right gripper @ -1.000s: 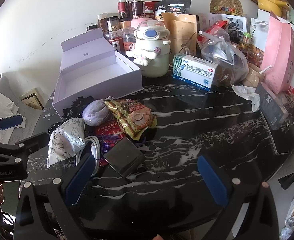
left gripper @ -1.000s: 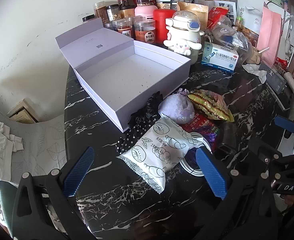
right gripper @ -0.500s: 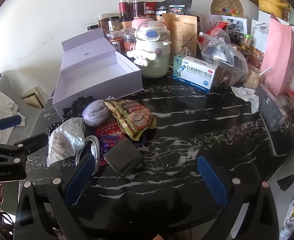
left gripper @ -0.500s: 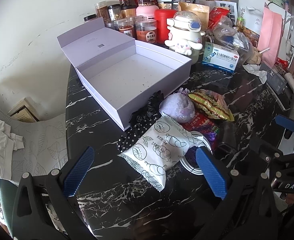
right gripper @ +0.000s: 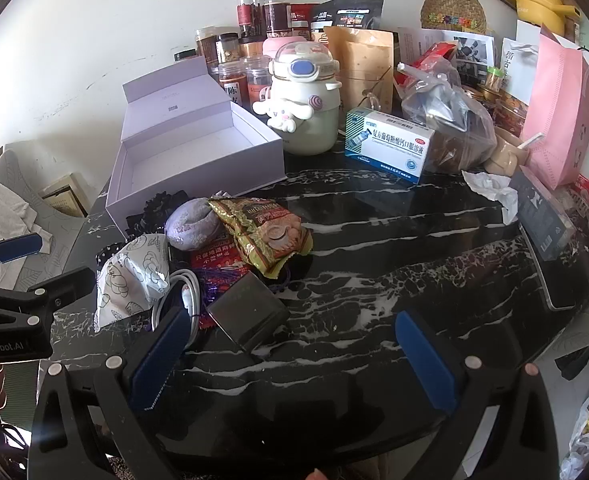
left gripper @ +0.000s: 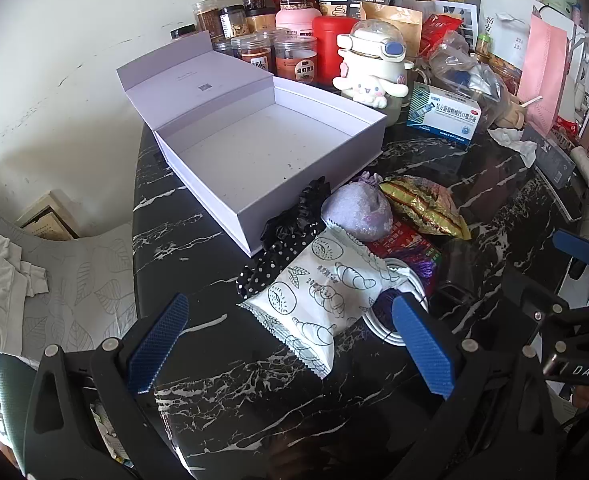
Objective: Organize objects
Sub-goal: 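Move both tools toward the snack pile on the marble table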
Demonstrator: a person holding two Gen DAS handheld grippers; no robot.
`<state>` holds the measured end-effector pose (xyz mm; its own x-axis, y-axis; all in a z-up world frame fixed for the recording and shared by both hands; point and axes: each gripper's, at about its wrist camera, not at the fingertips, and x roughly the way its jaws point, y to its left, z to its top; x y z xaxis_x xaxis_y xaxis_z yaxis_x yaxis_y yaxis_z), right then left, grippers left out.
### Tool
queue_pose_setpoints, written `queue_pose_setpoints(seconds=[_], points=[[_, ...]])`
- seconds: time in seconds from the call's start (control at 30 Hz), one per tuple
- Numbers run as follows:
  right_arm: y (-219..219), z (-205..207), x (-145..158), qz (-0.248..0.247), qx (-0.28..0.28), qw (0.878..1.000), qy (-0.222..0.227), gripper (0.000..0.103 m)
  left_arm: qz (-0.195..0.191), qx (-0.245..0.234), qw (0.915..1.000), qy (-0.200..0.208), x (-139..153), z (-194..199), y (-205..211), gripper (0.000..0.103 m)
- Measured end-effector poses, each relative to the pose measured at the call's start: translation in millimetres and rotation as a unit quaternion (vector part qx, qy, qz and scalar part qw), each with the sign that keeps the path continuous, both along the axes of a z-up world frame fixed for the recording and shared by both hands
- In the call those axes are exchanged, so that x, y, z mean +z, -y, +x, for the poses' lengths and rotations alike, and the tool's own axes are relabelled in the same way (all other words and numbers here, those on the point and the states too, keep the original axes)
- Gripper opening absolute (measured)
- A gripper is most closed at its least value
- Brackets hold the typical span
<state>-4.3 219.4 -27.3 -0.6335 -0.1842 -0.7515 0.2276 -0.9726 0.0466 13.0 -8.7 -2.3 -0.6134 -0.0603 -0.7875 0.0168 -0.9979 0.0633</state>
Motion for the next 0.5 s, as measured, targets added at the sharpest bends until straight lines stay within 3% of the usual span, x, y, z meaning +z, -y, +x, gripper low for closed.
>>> queue_pose_setpoints(seconds=[0.5], points=[[-1.6, 9.7, 0.6, -0.002, 0.0, 1.0, -0.006, 0.103, 0.001, 0.002, 1.0, -0.002, 1.1, 4.3, 2.8, 0.102]])
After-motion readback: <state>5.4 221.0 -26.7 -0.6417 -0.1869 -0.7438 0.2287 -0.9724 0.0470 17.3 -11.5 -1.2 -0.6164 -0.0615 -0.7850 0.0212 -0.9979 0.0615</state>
